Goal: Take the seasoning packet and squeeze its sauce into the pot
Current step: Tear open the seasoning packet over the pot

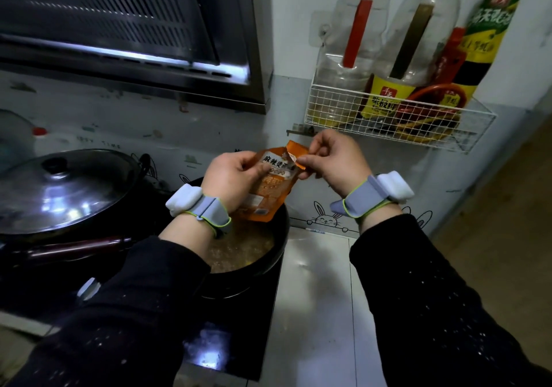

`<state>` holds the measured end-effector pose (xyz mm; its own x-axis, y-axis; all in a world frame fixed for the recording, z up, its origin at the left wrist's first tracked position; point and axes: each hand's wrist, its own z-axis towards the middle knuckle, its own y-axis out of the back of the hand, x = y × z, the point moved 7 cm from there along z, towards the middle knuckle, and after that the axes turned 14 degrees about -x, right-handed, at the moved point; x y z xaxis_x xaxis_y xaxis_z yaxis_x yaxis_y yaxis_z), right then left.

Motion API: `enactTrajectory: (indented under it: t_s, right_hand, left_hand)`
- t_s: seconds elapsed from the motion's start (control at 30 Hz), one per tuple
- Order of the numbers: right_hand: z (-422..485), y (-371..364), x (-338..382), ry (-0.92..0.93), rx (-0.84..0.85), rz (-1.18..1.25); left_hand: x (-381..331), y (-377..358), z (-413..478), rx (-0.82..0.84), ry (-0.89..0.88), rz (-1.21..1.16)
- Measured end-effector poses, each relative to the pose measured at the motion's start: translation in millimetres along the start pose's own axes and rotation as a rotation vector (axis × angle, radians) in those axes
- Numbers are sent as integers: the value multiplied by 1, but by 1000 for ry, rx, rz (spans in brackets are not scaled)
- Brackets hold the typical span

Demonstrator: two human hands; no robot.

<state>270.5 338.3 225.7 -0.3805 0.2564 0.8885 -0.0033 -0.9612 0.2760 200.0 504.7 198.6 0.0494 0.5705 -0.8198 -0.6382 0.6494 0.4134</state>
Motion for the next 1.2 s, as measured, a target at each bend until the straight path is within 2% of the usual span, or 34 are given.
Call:
enactTrajectory:
  t_s: [0.07, 0.2, 0.4, 0.57, 0.73, 0.9, 0.97, 1.1, 1.2]
  right_hand:
    - [2, 3, 0, 18, -3, -10]
    - [1, -4, -2, 13, 105, -128]
    - [6, -6, 1, 77, 17, -191]
    - [3, -23, 1, 17, 98, -72]
    - [6, -37, 16, 109, 99, -140]
    - [5, -55, 15, 0, 107, -27]
    - [5, -64, 18, 3, 110, 20]
    - [8, -77, 31, 147, 40, 11]
    - [8, -86, 36, 162, 43, 78]
  left_hand:
    - [1, 0, 0, 27, 0, -12]
    - [3, -3, -1, 93, -12, -21]
    - [9, 5, -3, 99, 21, -55]
    - [19, 19, 2, 59, 35, -56]
    - [30, 33, 7, 28, 84, -117]
    - [34, 49, 15, -13, 27, -74]
    - [44, 54, 16, 16, 61, -70]
    - [72, 64, 17, 72, 189, -79]
    - [100, 76, 22, 38, 312, 99]
